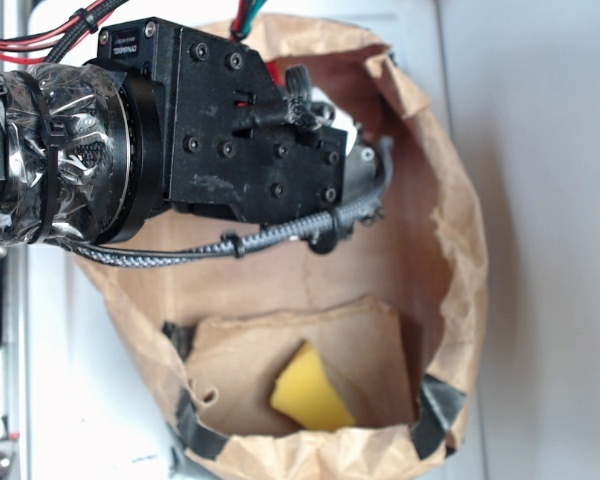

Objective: Grab the red paper.

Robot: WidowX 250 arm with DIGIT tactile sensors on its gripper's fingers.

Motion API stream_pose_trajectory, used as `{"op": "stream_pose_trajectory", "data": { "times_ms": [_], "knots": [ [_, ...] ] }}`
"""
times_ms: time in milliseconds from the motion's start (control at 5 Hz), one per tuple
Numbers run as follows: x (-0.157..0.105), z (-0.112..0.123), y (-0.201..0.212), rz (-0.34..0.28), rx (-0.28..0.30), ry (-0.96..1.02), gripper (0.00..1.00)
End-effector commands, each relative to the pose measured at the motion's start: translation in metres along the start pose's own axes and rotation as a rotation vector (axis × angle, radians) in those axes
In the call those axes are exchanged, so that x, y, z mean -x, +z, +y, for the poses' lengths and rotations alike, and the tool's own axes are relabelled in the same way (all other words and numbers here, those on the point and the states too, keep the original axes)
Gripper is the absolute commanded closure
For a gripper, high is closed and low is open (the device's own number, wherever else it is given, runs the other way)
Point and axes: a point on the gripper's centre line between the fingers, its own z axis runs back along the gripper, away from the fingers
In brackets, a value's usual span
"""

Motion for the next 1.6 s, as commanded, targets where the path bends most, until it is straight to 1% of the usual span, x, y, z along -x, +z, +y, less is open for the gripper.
{"op": "stream_pose_trajectory", "data": {
  "times_ms": [0,400,1000,1200,1400],
  "knots": [
    [-0.019,0.004,-0.005,-0.054,0.021,0.085,0.00],
    [-0.021,0.004,-0.018,-0.082,0.036,0.102,0.00],
    [-0.030,0.005,-0.026,-0.096,0.060,0.118,0.00],
    [-0.031,0.003,-0.026,-0.103,0.050,0.126,0.00],
    [-0.030,0.007,-0.018,-0.079,0.010,0.133,0.00]
  ]
}}
